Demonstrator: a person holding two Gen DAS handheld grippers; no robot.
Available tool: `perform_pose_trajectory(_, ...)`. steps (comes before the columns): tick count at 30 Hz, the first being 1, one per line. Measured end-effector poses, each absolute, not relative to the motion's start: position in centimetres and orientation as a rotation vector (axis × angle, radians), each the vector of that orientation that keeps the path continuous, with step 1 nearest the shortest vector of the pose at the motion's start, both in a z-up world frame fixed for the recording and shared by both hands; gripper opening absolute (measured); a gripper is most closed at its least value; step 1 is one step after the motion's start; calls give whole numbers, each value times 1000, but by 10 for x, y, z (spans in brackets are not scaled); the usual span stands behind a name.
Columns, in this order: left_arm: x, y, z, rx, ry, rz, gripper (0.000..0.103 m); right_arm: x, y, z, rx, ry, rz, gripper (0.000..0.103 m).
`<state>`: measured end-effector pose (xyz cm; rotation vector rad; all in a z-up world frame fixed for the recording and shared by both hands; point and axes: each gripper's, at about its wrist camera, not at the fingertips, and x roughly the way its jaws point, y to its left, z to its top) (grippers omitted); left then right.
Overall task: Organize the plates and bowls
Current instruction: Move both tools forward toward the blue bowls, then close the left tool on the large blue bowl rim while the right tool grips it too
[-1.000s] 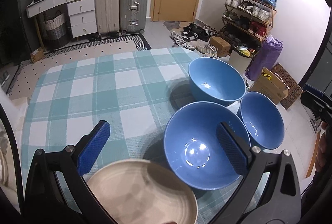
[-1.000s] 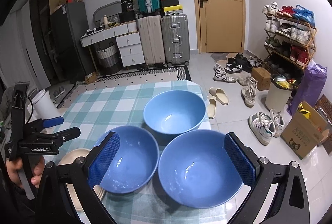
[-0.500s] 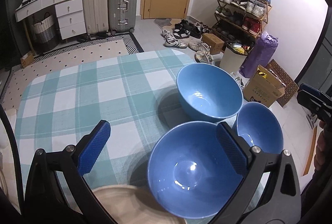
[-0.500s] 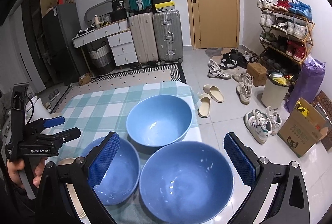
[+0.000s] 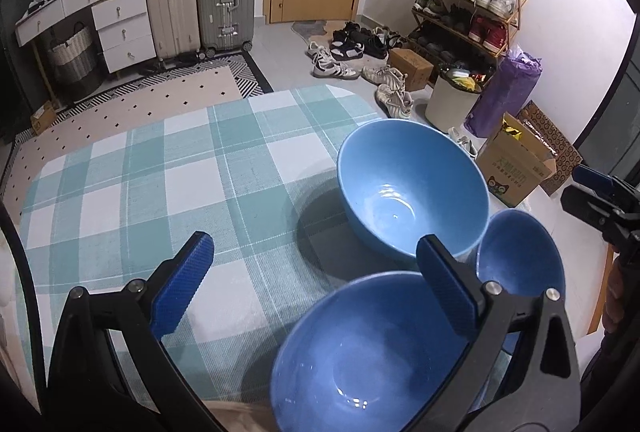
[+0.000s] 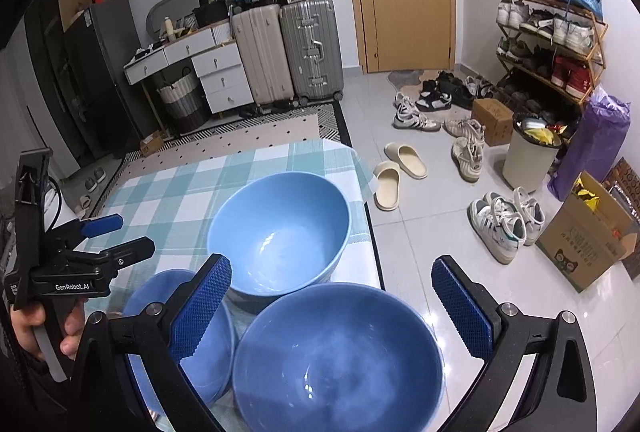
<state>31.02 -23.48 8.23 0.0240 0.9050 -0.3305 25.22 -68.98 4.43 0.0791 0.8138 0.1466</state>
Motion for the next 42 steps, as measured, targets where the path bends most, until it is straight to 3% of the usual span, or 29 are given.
perform_pose_trajectory(16, 359, -257, 41, 37, 984, -352, 77, 314, -694, -7, 89, 921, 177, 100)
perform_pose_trajectory(18, 365, -260, 34, 42, 996, -354, 74, 319, -693, -13, 91, 939, 183, 89)
perform_pose_trajectory(23, 372, -266, 23, 34, 1021, -362, 65, 332, -695, -28, 106, 979, 180, 78)
perform_pose_trajectory(30, 377, -274, 13, 45, 1035, -367, 55, 344, -698, -42, 119, 1010, 189, 69)
perform_pose_trajectory(37, 377, -284, 10, 43, 1048, -403, 36, 350, -697, -51, 122, 1018, 197, 60)
perform_pose_trajectory(42, 376, -289, 8, 44, 1048, -416, 29, 352, -692, -56, 112, 1030, 216, 46)
